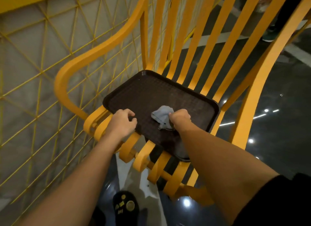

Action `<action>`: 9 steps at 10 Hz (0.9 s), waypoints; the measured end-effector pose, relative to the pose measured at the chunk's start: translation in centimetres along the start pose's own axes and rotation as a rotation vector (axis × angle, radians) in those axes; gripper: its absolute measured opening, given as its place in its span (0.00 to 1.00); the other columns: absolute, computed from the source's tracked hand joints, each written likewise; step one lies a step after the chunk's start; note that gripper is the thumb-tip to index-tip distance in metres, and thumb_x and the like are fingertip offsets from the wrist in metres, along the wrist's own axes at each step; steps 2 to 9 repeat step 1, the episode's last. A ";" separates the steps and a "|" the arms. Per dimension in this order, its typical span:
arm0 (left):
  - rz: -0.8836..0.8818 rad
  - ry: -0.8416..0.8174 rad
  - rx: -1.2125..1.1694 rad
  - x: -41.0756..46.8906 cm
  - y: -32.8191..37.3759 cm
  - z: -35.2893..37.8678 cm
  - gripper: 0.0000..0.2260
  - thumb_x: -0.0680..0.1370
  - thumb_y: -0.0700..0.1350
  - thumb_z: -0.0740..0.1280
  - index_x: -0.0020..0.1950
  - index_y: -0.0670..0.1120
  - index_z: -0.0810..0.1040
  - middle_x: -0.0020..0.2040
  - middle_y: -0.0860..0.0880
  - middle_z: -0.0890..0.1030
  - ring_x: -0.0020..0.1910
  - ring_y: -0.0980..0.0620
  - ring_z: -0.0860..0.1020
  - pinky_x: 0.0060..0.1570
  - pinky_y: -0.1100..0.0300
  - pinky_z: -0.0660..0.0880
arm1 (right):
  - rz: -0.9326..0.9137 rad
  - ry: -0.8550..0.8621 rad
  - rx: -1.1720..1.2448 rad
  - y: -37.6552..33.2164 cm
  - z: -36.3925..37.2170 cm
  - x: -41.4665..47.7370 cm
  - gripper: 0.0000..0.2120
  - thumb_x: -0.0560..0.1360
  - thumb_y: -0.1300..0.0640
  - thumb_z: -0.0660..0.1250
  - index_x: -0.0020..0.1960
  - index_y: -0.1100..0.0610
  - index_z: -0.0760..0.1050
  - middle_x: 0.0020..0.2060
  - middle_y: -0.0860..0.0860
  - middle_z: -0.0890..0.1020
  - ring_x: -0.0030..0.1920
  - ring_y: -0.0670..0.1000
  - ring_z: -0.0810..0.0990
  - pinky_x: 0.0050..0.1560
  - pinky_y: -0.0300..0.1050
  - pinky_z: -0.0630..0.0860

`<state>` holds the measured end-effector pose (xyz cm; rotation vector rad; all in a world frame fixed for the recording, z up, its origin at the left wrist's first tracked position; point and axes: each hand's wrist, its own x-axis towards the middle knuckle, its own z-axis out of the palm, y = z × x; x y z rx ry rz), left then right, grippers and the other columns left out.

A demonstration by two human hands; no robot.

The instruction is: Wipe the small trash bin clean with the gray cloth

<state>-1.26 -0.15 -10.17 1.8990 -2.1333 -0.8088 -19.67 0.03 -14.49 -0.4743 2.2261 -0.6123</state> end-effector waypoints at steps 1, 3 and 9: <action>0.039 0.063 0.034 -0.9 0.1 -0.3 0.15 0.78 0.47 0.62 0.63 0.46 0.72 0.63 0.45 0.72 0.59 0.45 0.74 0.56 0.52 0.72 | -0.158 0.101 -0.108 -0.9 -0.6 -1.5 0.18 0.78 0.53 0.61 0.66 0.57 0.68 0.67 0.58 0.66 0.67 0.60 0.64 0.67 0.54 0.64; 0.039 0.063 0.034 -0.9 0.1 -0.3 0.15 0.78 0.47 0.62 0.63 0.46 0.72 0.63 0.45 0.72 0.59 0.45 0.74 0.56 0.52 0.72 | -0.158 0.101 -0.108 -0.9 -0.6 -1.5 0.18 0.78 0.53 0.61 0.66 0.57 0.68 0.67 0.58 0.66 0.67 0.60 0.64 0.67 0.54 0.64; 0.039 0.063 0.034 -0.9 0.1 -0.3 0.15 0.78 0.47 0.62 0.63 0.46 0.72 0.63 0.45 0.72 0.59 0.45 0.74 0.56 0.52 0.72 | -0.158 0.101 -0.108 -0.9 -0.6 -1.5 0.18 0.78 0.53 0.61 0.66 0.57 0.68 0.67 0.58 0.66 0.67 0.60 0.64 0.67 0.54 0.64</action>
